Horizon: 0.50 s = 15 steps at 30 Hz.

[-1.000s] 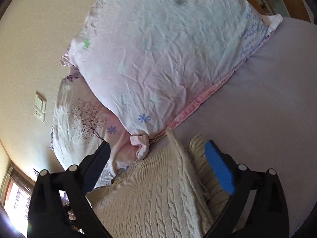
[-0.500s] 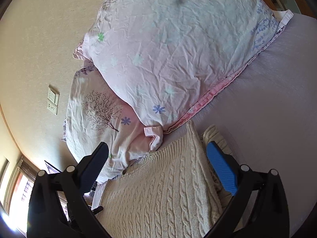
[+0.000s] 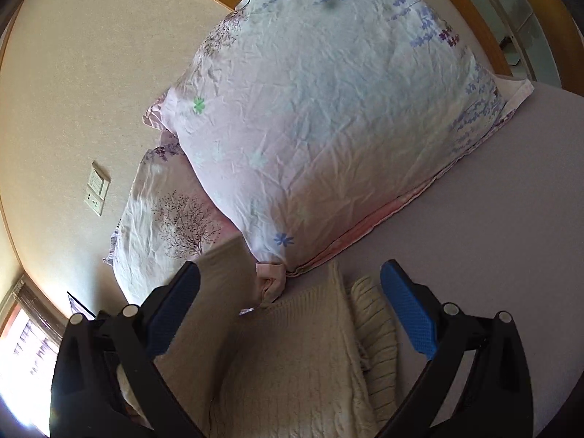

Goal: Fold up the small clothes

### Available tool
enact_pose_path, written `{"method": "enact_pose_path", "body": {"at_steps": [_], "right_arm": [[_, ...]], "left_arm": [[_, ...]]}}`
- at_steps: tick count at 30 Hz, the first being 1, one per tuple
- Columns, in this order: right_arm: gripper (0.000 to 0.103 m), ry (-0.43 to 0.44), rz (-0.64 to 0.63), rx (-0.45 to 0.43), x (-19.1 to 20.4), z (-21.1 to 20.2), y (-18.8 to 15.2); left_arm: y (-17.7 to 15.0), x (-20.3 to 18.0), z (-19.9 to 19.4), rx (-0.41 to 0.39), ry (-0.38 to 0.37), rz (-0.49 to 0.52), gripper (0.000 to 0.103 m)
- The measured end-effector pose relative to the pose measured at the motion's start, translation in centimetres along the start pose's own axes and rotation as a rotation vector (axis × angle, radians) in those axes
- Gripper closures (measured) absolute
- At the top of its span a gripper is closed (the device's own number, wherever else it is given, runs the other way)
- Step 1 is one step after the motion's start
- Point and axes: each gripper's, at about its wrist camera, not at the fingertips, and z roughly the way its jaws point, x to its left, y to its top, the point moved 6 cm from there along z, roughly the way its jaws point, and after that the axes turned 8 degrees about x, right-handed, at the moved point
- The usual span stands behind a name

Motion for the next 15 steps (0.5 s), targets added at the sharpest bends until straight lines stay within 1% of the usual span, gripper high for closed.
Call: {"method": "enact_pose_path", "body": {"at_steps": [1,2,3,4,5,6,7,8,9,10,11,12,13,14,15], "right_arm": [[0.004,-0.007,0.006,0.013,-0.7,-0.1,0.1],[0.004,0.000,0.024,0.039,-1.5,-0.1,0.2],[0.004,0.021,0.046,0.070,-2.1,0.0,0.1],[0.004,0.039,0.068,0.105,-2.5,0.3,0.0],[0.004,0.040,0.081,0.138,-2.8,0.6,-0.2],[0.004,0.048,0.094,0.172,-3.0,1.0,-0.5],[0.004,0.063,0.099,0.209,-3.1,1.4,-0.8],[0.004,0.066,0.101,0.252,-3.1,1.9,-1.2],[0.004,0.064,0.103,0.290,-3.2,2.4,-1.7],[0.004,0.056,0.111,0.326,-3.3,2.9,-2.2],[0.004,0.050,0.124,0.363,-3.5,3.5,-2.7],[0.004,0.045,0.130,0.396,-3.7,3.9,-3.3],[0.004,0.036,0.132,0.420,-3.7,4.3,-3.7],[0.004,0.033,0.127,0.441,-3.8,4.6,-4.1],[0.005,0.027,0.108,0.448,-3.5,4.9,-4.3]], "left_arm": [[-0.3,0.2,2.1,0.062,-0.002,-0.014,0.084],[-0.6,0.2,3.0,0.088,-0.014,-0.016,0.084],[-0.8,-0.4,2.8,0.085,-0.056,0.011,0.083],[-0.8,-1.0,1.7,0.059,-0.059,0.050,0.079],[-0.8,-1.4,-0.1,0.008,-0.021,0.090,0.071],[-0.8,-1.6,-2.1,-0.052,0.029,0.121,0.046],[-0.6,-1.6,-4.3,-0.119,0.102,0.149,0.024],[-0.7,-1.3,-6.7,-0.184,0.203,0.177,0.022],[-0.7,-0.8,-8.5,-0.227,0.303,0.197,0.022],[-0.8,0.1,-10.0,-0.246,0.399,0.198,0.022],[-0.9,1.2,-11.1,-0.256,0.471,0.183,0.022],[-1.0,2.4,-11.7,-0.250,0.525,0.160,0.022],[-1.2,3.8,-11.9,-0.226,0.567,0.128,0.022],[-1.3,5.2,-11.8,-0.192,0.588,0.095,0.022],[-1.5,6.2,-11.4,-0.156,0.586,0.077,0.022]]}}
